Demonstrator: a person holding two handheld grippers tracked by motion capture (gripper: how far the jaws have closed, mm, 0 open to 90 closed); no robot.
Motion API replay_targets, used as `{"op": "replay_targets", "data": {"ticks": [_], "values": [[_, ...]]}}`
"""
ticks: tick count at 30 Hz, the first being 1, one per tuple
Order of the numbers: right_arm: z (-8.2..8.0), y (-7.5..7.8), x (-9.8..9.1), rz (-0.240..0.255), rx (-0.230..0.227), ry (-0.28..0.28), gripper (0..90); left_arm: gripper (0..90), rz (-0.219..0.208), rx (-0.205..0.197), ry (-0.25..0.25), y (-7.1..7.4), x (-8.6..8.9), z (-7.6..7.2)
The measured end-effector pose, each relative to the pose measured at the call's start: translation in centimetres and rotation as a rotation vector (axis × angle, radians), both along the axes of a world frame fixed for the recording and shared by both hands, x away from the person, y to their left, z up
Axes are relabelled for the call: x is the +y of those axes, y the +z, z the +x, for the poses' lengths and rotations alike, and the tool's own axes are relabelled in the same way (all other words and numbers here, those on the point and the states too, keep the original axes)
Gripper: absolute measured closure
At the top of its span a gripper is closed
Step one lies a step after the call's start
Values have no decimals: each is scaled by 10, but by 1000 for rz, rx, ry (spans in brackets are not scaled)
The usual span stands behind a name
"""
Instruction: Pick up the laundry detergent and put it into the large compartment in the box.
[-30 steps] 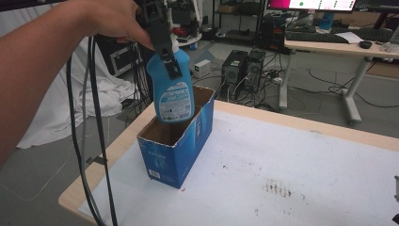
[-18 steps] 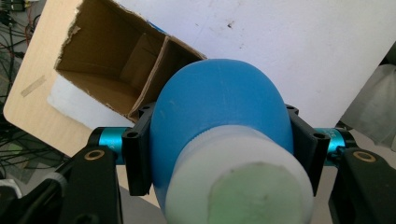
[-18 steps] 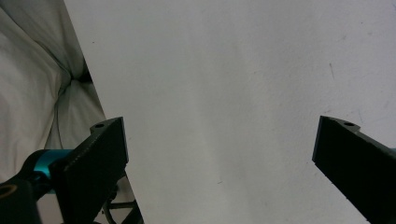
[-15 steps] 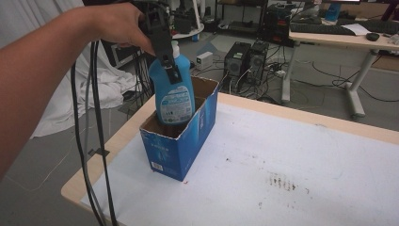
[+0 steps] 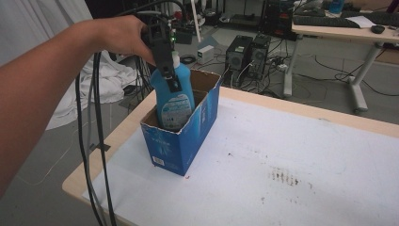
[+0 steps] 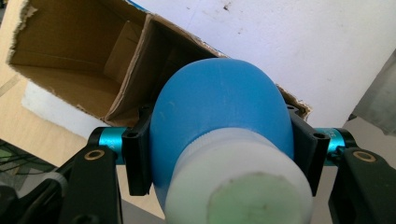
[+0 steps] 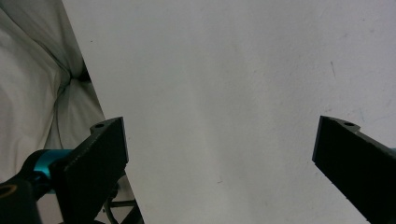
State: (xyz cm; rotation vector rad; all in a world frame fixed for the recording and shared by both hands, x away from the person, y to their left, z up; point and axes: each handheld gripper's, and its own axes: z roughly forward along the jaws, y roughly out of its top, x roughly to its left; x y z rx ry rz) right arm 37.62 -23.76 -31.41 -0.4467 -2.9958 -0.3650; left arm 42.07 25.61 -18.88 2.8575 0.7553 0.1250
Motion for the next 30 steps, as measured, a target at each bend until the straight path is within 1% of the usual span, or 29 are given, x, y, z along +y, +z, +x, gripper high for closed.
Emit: {"op": "replay_targets", "data": {"ticks": [5, 9, 11, 16, 21, 26, 30], "values": [[0, 0, -1, 1, 1, -8, 25, 377, 4, 8, -17, -12, -1, 1], [1, 0, -2, 3, -2, 0, 25, 377, 17, 19, -30, -22, -1, 2], [0, 0, -2, 0, 3, -8, 26, 377, 19, 19, -37, -27, 0, 3], [0, -2, -1, -2, 5, -7, 26, 377, 29, 30, -47, -40, -2, 5], [1, -3, -2, -3, 8, -11, 26, 377, 38, 46, -49, -51, -4, 7], [1, -4, -2, -1, 13, -12, 26, 377, 47, 55, -53, -61, -4, 8], [1, -5, -3, -2, 14, -15, 25, 377, 47, 64, -52, -69, -5, 9]]}}
